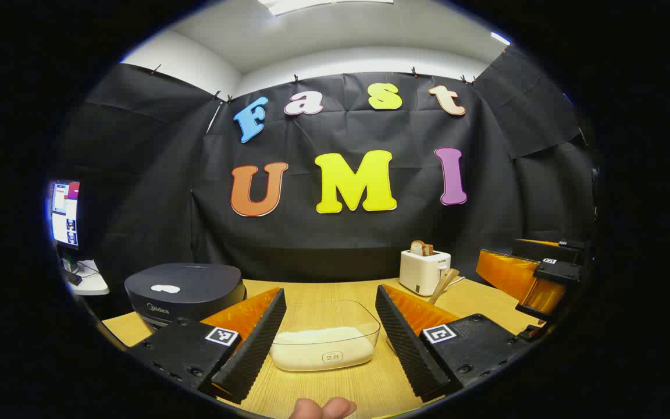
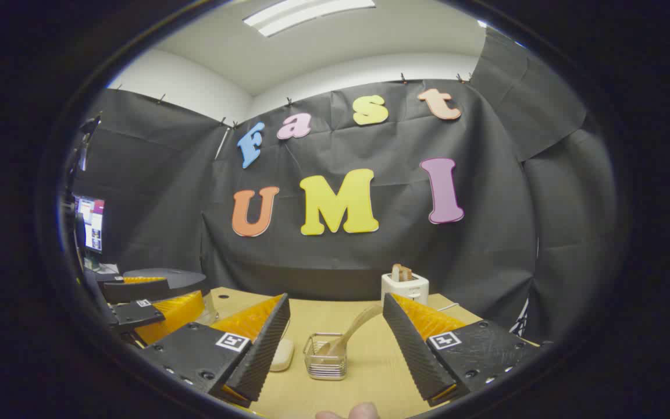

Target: Close the left gripper, press the button to open the rice cooker; take a wooden spoon from the chopstick holder with the right hand, scoop a spoonful of rice and pour it into the rice cooker, then put the wooden spoon back into the chopstick holder.

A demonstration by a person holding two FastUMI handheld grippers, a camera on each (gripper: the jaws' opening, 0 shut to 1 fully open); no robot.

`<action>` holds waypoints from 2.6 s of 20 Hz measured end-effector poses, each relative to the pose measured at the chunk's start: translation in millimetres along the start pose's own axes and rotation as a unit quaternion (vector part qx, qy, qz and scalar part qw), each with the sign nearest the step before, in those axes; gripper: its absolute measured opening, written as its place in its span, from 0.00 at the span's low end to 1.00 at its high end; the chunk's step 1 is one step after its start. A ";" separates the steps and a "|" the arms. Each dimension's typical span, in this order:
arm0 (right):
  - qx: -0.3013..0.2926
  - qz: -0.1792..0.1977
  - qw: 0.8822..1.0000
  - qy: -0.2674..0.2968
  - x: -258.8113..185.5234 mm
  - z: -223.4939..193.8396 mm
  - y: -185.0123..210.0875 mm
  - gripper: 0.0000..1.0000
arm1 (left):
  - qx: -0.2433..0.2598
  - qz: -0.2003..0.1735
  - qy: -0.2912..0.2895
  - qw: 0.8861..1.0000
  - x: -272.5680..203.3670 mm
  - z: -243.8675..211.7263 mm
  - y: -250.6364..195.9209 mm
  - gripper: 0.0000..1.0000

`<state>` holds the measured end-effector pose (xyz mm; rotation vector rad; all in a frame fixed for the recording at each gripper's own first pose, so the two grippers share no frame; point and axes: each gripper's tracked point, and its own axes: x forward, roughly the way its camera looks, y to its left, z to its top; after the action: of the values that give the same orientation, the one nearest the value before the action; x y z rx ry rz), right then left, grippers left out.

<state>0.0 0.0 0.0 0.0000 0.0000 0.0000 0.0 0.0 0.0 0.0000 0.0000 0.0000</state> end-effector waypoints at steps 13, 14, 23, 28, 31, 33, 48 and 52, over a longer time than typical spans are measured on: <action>-0.001 -0.004 1.000 0.004 3.5 -4.2 -4.4 0.95 | 0.002 -0.009 0.011 1.000 1.1 -5.4 -7.2 0.99; 0.000 -0.004 1.000 0.005 3.2 -4.4 -4.3 0.95 | 0.003 -0.007 0.011 1.000 1.2 -5.0 -6.6 0.99; -0.006 -0.003 1.000 0.000 1.4 -0.3 -6.5 0.95 | -0.006 0.010 0.012 1.000 1.7 -5.8 5.6 0.99; 0.001 0.010 1.000 0.009 6.5 -8.7 -3.2 0.96 | -0.017 0.012 0.027 0.999 6.5 -16.3 -0.9 0.99; 0.026 0.022 0.999 0.015 11.9 -17.2 -1.0 0.92 | -0.024 0.003 0.037 0.999 4.4 -20.5 -14.7 0.99; 0.032 0.029 0.999 0.025 15.6 -21.0 -2.3 0.95 | -0.021 0.018 0.026 0.999 0.8 -15.4 -12.9 0.99; 0.057 0.042 0.997 0.031 42.4 -30.4 -43.2 0.96 | 0.007 0.128 0.063 0.990 -19.0 34.7 121.4 0.99; 0.048 0.056 0.996 0.047 50.8 -40.5 -42.8 0.95 | 0.008 0.157 0.113 0.981 -14.8 30.6 165.4 0.99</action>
<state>50.8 -42.8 -40.5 0.0969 0.0935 0.1116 -14.8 165.4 30.6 0.0154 0.2270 0.3157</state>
